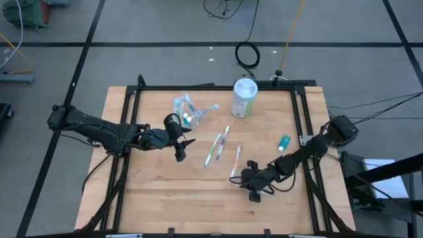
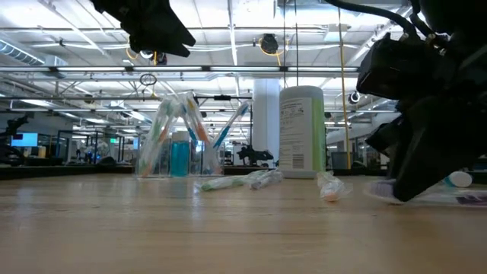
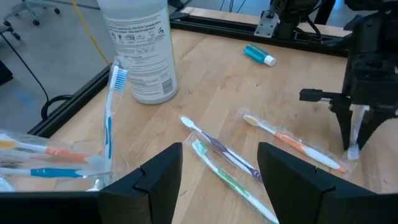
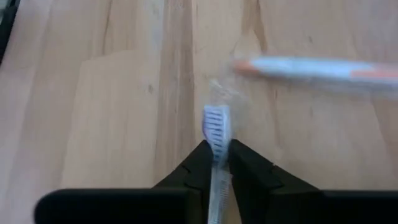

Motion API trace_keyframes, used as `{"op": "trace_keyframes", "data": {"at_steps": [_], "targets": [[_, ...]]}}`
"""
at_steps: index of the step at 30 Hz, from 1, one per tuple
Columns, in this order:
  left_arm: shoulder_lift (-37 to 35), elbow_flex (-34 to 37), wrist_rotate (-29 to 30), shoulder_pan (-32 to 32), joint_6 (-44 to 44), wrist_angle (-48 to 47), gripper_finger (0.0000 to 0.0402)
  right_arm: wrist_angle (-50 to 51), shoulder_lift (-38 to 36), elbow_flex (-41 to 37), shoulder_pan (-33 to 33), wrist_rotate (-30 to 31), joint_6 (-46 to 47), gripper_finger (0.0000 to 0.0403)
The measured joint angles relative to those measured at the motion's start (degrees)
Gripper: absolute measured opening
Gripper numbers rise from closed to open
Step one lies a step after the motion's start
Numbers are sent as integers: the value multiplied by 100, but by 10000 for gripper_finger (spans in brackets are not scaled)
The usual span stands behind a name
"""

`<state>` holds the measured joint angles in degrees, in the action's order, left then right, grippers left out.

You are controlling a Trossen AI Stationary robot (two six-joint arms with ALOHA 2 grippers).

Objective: Pick & Place toothbrushing station
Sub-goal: Put the purple toothbrush into the transparent organizer

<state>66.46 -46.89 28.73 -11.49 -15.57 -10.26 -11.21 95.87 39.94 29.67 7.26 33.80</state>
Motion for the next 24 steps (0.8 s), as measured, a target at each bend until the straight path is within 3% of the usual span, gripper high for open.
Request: {"op": "trace_keyframes", "data": {"at_steps": [6, 13, 24], "targets": [[-1, 0, -24, -20, -38, -88, 216, 137, -540, -19, -197, -364, -32, 15], [-1, 0, -26, -93, -146, -158, 216, -15, -1501, -11, -383, -506, -500, 22], [0, 0, -24, -107, -108, -160, 216, -1399, -2973, -7, -802, 623, -2975, 24]]}}
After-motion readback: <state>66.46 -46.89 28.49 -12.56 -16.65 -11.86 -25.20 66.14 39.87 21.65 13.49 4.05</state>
